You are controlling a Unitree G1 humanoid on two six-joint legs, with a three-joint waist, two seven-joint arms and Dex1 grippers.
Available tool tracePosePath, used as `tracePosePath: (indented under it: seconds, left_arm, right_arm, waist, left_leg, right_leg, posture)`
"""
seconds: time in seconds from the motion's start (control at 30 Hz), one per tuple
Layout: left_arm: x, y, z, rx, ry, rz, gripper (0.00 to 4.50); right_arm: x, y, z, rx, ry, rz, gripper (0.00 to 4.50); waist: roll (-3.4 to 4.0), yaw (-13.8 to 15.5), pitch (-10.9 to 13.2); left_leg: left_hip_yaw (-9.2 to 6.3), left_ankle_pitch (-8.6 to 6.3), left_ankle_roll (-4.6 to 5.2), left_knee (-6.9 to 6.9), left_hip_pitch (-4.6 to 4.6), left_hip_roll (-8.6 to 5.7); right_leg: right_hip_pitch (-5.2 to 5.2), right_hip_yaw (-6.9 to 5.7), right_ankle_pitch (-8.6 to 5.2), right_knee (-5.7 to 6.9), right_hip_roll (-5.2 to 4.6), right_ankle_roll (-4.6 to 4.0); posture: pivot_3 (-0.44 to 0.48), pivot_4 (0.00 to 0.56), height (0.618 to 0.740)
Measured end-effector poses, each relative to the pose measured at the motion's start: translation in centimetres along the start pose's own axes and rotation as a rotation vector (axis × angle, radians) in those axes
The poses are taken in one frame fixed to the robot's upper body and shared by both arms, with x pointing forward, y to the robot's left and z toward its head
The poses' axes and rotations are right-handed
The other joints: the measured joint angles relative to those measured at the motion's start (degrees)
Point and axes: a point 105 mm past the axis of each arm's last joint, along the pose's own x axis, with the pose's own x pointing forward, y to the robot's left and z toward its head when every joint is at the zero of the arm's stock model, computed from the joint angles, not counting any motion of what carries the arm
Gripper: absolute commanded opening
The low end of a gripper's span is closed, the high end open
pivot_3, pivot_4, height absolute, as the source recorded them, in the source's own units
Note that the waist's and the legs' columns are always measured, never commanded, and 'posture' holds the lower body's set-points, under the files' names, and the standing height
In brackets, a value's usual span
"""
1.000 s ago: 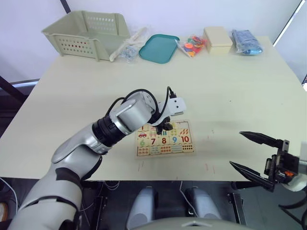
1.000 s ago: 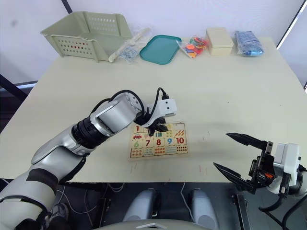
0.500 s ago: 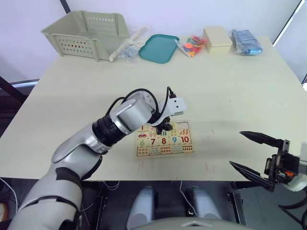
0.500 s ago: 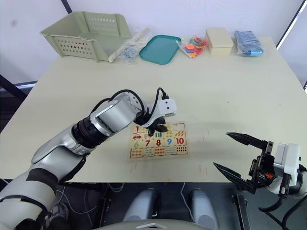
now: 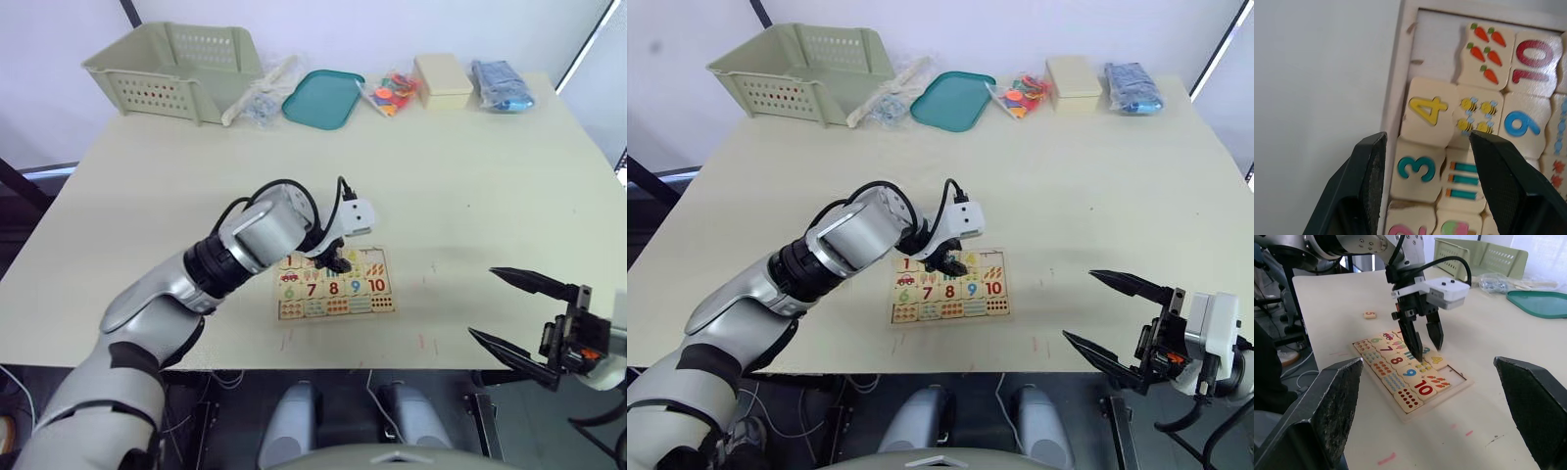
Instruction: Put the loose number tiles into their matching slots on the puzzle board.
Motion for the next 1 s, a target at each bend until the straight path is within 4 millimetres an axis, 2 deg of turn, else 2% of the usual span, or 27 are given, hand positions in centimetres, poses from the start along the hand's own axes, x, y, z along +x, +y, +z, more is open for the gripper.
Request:
tracePosePath:
  seconds: [0.13,0.27,0.47,0.57,0.7,0.8,0.83,0.87,0.9,0.97,1.0]
  left_arm:
    - [-1.3,0.5,0.4,0.013,-0.021,-0.026,2.83]
    - [-2.7,1.9,1.1,-0.014,-0.087,-0.042,2.83]
    - [-4.6,4.5,2.5,0.034,-0.321,-0.057,2.83]
    - [-4.2,4.6,2.4,0.068,-0.379,-0.067,2.83]
    - [-2.8,3.4,0.7,0.094,-0.400,-0.166,2.83]
    - [-2.6,2.8,-0.2,0.139,-0.435,-0.208,1.94]
    - [-2.6,2.8,-0.3,0.149,-0.438,-0.211,1.43]
    - [-2.6,2.8,-0.4,0.152,-0.438,-0.212,1.36]
    - [-2.7,2.7,-0.7,0.163,-0.442,-0.216,0.72]
    - [-2.8,2.9,-1.0,0.157,-0.451,-0.213,0.02]
    - [-2.8,2.9,-1.1,0.155,-0.451,-0.214,0.02]
  right_arm:
    - [0.2,0.0,0.1,-0.007,-0.008,0.006,4.50]
    - [0.4,0.0,0.2,-0.014,-0.014,0.015,4.50]
    - [0.5,0.0,0.2,-0.019,-0.016,0.017,4.50]
    - [0.6,0.0,0.2,-0.020,-0.018,0.018,4.50]
    - [0.5,0.0,0.0,-0.012,-0.013,0.016,4.50]
    - [0.4,0.1,-0.1,-0.002,-0.011,0.011,4.50]
    - [0.4,0.1,-0.1,-0.001,-0.011,0.009,4.50]
    - [0.4,0.1,-0.1,0.000,-0.012,0.009,4.50]
    - [0.3,0.2,-0.1,0.001,-0.012,0.008,4.50]
    - [0.4,0.1,-0.1,0.000,-0.012,0.006,4.50]
    - [0.4,0.1,-0.1,-0.001,-0.012,0.006,4.50]
  waist:
    - [0.00,0.06,0.00]
    - [0.00,0.06,0.00]
    - [0.00,-0.03,0.00]
    - [0.00,-0.04,0.00]
    - [0.00,-0.10,0.00]
    - [0.00,-0.08,0.00]
    - [0.00,-0.09,0.00]
    - [0.00,-0.09,0.00]
    - [0.00,-0.09,0.00]
    - [0.00,-0.05,0.00]
    - [0.00,-0.04,0.00]
  left_leg:
    - [0.00,0.00,0.00,0.00,-0.01,0.00]
    - [0.01,0.00,0.00,0.01,-0.01,-0.01]
    - [0.01,0.00,0.00,0.01,-0.01,0.00]
    - [0.01,0.00,0.00,0.01,-0.01,0.00]
    - [0.02,0.00,0.00,0.01,-0.01,0.00]
    - [0.01,0.00,0.00,0.01,-0.02,0.01]
    - [0.02,0.00,0.00,0.01,-0.01,0.00]
    - [0.02,0.00,0.00,0.01,-0.01,0.00]
    - [0.02,0.00,0.00,0.01,-0.01,0.00]
    - [0.02,0.00,0.00,0.02,-0.02,0.00]
    - [0.01,0.00,0.00,0.02,-0.02,0.00]
  right_leg:
    - [0.00,-0.02,0.00,0.00,0.00,0.00]
    - [0.00,-0.02,0.00,-0.01,0.00,0.01]
    - [0.00,-0.02,0.00,-0.02,-0.01,0.00]
    - [0.00,-0.02,0.00,-0.02,-0.01,0.00]
    - [0.00,-0.02,0.00,-0.01,-0.01,0.00]
    - [0.00,-0.02,0.01,0.00,-0.01,0.00]
    - [0.00,-0.02,0.01,0.00,-0.01,0.00]
    - [0.00,-0.02,0.01,0.00,-0.01,0.00]
    - [0.00,-0.02,0.01,0.00,-0.01,0.00]
    - [0.00,-0.02,0.01,0.00,-0.01,0.00]
    - [0.00,-0.03,0.01,0.00,-0.01,0.00]
  posture:
    - [0.000,0.150,0.740]
    - [0.000,0.150,0.740]
    - [0.000,0.150,0.740]
    - [0.000,0.150,0.740]
    - [0.000,0.150,0.740]
    - [0.000,0.150,0.740]
    - [0.000,0.150,0.740]
    - [0.000,0.150,0.740]
    - [0.000,0.150,0.740]
    - [0.000,0.150,0.740]
    - [0.000,0.150,0.740]
